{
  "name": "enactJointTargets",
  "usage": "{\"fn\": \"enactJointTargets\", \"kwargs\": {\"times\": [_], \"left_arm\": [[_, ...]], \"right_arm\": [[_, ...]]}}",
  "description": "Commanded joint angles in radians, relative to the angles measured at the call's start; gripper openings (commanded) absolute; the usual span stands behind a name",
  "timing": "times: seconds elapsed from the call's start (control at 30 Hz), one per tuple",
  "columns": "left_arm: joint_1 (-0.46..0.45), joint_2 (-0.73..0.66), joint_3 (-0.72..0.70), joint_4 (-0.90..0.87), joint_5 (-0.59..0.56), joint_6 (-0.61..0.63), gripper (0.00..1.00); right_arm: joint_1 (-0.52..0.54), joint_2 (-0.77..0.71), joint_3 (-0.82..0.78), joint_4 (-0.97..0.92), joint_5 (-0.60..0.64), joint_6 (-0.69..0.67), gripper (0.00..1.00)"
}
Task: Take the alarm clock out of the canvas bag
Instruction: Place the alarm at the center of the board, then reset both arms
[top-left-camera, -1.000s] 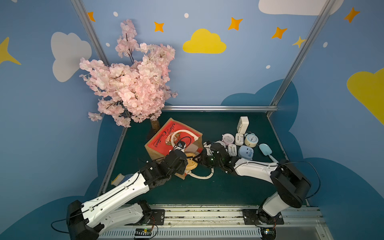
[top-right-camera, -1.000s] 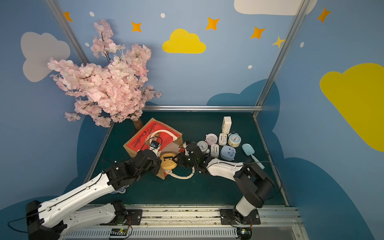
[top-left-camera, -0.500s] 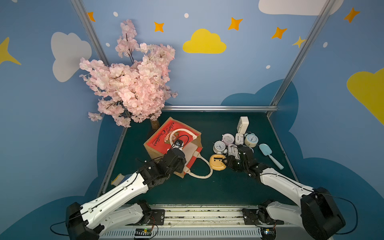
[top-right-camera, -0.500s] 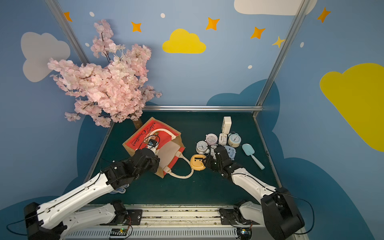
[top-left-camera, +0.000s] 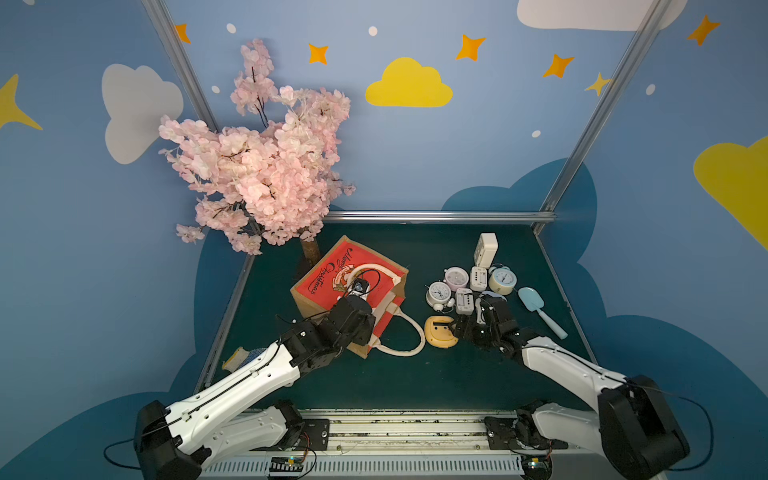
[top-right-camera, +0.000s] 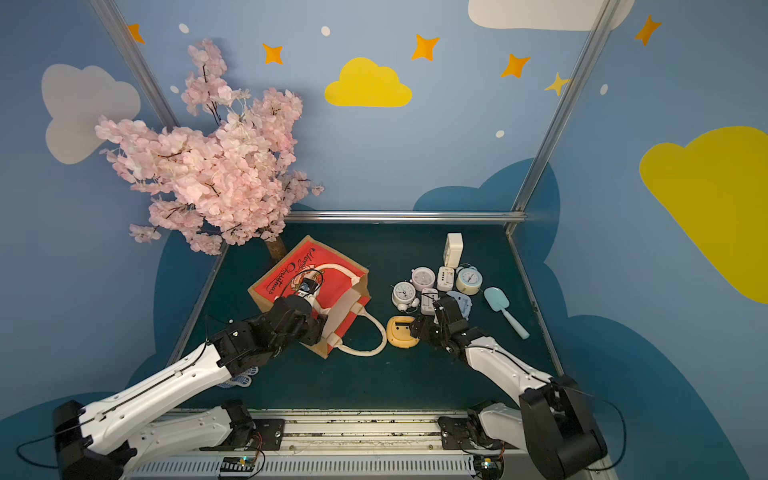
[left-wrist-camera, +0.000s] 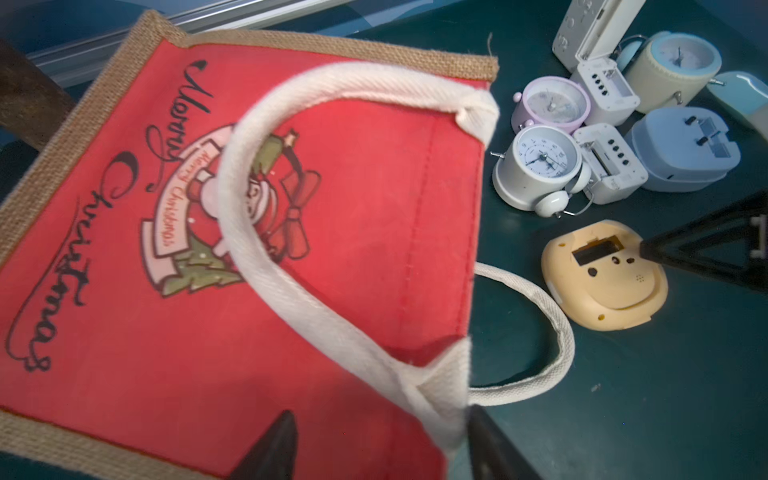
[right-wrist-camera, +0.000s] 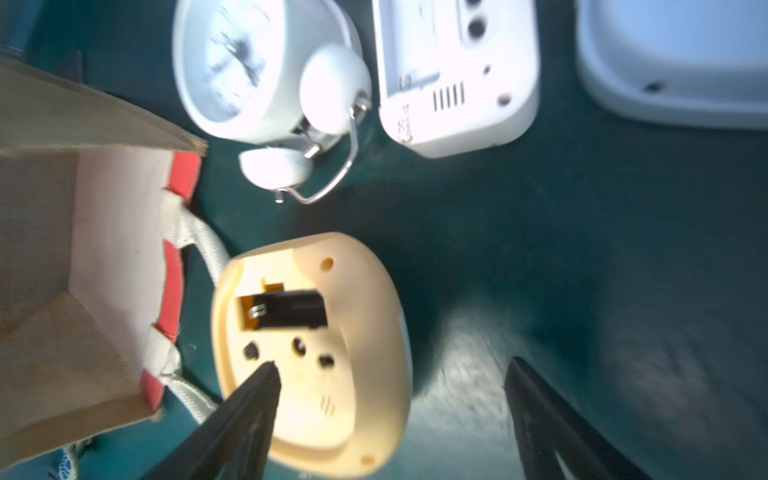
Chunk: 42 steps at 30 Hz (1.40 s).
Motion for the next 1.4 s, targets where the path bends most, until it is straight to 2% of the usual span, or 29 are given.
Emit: {"fn": "enactJointTargets", "kwargs": {"times": [0.0, 0.03, 0.2, 0.27, 0.4, 0.47, 0.6, 0.63, 0.77, 0.83, 0.87, 0.93, 0.97, 1.0, 1.03, 1.1, 1.2, 1.23, 1.27, 1.3, 1.37], "left_arm": [[0.006, -0.028, 0.024, -0.045, -0.051, -0.016, 0.92], [0.007, -0.044, 0.03, -0.057, -0.065, -0.018, 0.99], [0.011, -0.135, 0.053, -0.072, -0.078, 0.044, 1.0], [0.011, -0.171, 0.053, -0.062, -0.095, 0.076, 0.99], [0.049, -0.249, 0.03, -0.016, -0.23, 0.115, 0.99], [0.136, -0.295, -0.014, 0.05, -0.239, 0.142, 0.99], [0.411, -0.322, -0.221, 0.326, -0.201, 0.249, 0.99], [0.476, -0.312, -0.275, 0.409, -0.174, 0.256, 0.99], [0.685, -0.226, -0.428, 0.693, -0.013, 0.259, 0.99], [0.779, -0.156, -0.516, 0.893, 0.071, 0.276, 0.99], [0.822, -0.117, -0.528, 0.956, 0.097, 0.235, 0.99], [0.923, -0.004, -0.526, 1.034, 0.244, 0.178, 0.99], [0.941, 0.051, -0.524, 1.084, 0.261, 0.172, 0.99], [0.948, 0.116, -0.519, 1.122, 0.283, 0.185, 0.99], [0.948, 0.175, -0.52, 1.165, 0.307, 0.2, 0.99], [0.953, 0.268, -0.513, 1.213, 0.356, 0.178, 0.99], [0.947, 0.429, -0.583, 1.516, 0.392, 0.206, 0.99], [0.93, 0.431, -0.584, 1.501, 0.413, 0.228, 0.99], [0.915, 0.417, -0.572, 1.441, 0.412, 0.243, 0.99], [0.891, 0.435, -0.573, 1.465, 0.361, 0.25, 0.99], [0.849, 0.524, -0.601, 1.624, 0.33, 0.302, 0.99]], "right_arm": [[-0.007, -0.168, 0.014, -0.133, 0.15, -0.035, 0.87], [-0.009, -0.216, 0.027, -0.161, 0.188, -0.061, 0.87], [-0.076, -0.305, 0.09, -0.138, 0.315, -0.311, 0.88], [-0.12, -0.301, 0.067, -0.04, 0.345, -0.422, 0.88], [-0.24, -0.223, -0.046, 0.315, 0.306, -0.59, 0.88], [-0.285, -0.13, -0.131, 0.543, 0.278, -0.639, 0.88], [-0.332, 0.162, -0.196, 0.92, 0.29, -0.727, 0.88], [-0.333, 0.164, -0.166, 0.875, 0.259, -0.75, 0.88], [-0.381, 0.299, -0.1, 0.906, 0.194, -0.71, 0.88], [-0.385, 0.43, -0.138, 1.113, 0.174, -0.718, 0.89], [-0.378, 0.442, -0.149, 1.17, 0.18, -0.726, 0.89], [-0.384, 0.378, -0.101, 0.956, 0.195, -0.697, 0.9], [-0.383, 0.404, -0.117, 1.036, 0.199, -0.704, 0.91], [-0.379, 0.427, -0.141, 1.121, 0.209, -0.714, 0.97], [-0.375, 0.422, -0.141, 1.116, 0.217, -0.713, 0.98], [-0.374, 0.386, -0.111, 0.991, 0.22, -0.706, 0.99], [-0.372, 0.419, -0.136, 1.099, 0.224, -0.713, 0.99], [-0.371, 0.402, -0.126, 1.053, 0.223, -0.709, 0.99], [-0.372, 0.39, -0.114, 1.006, 0.222, -0.706, 0.99], [-0.373, 0.397, -0.118, 1.028, 0.224, -0.707, 0.99], [-0.37, 0.416, -0.129, 1.082, 0.225, -0.711, 0.99]]}}
